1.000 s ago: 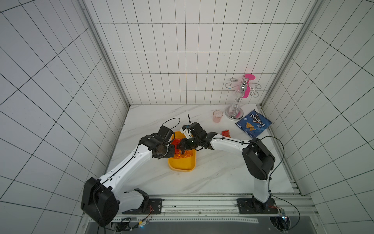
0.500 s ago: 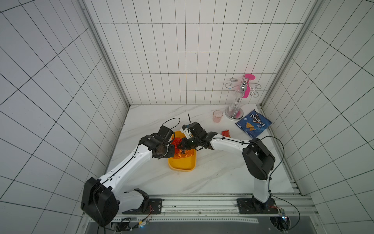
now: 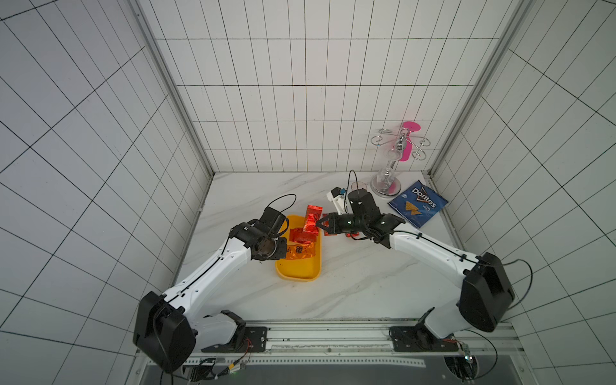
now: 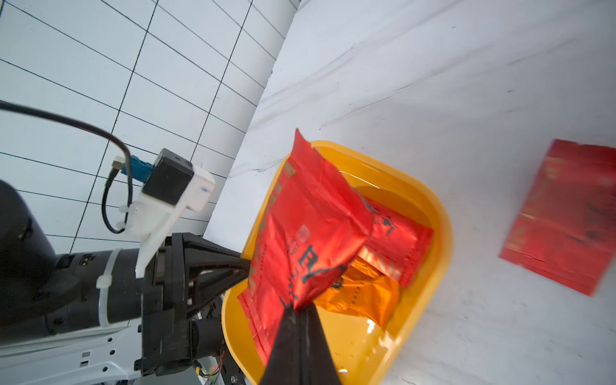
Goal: Take the tea bags out of the storage box
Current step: Place the tea bag at the center of the board.
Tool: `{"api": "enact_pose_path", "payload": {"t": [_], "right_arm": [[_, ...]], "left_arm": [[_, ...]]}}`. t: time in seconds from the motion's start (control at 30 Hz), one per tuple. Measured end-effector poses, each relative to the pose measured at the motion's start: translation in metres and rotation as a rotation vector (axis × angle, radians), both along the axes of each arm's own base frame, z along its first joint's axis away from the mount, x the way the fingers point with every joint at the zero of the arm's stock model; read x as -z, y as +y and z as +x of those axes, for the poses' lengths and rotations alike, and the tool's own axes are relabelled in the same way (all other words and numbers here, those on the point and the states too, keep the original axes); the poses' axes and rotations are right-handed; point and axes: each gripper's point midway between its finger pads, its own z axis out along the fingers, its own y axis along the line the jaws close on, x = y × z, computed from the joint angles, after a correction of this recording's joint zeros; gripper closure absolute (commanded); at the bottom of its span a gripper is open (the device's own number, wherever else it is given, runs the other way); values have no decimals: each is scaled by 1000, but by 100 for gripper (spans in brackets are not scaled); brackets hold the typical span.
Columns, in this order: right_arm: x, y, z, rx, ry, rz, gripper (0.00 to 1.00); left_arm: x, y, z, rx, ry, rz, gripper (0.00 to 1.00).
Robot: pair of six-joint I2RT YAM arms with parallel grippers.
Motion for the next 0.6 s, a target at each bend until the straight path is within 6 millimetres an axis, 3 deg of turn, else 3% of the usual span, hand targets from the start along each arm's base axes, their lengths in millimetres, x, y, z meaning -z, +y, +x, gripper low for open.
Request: {"api": "enact_pose_path", "payload": {"t": [0.1,0.2,0.47,0.6], "right_arm": [[10,-46,7,67,-5,-17,100],[38,-74,8,104,41,-56,100],[146,-68,-57,-79,257,-232,100],[165,-66,-77,-140,297,-266,100]], "left_arm": [[1,3,0,-12,2,14,100],[0,6,0,-23,-7,26,100],[-5,11,1,-42,-33,35,100],[-5,11,2,-44,-34,37,100]]}}
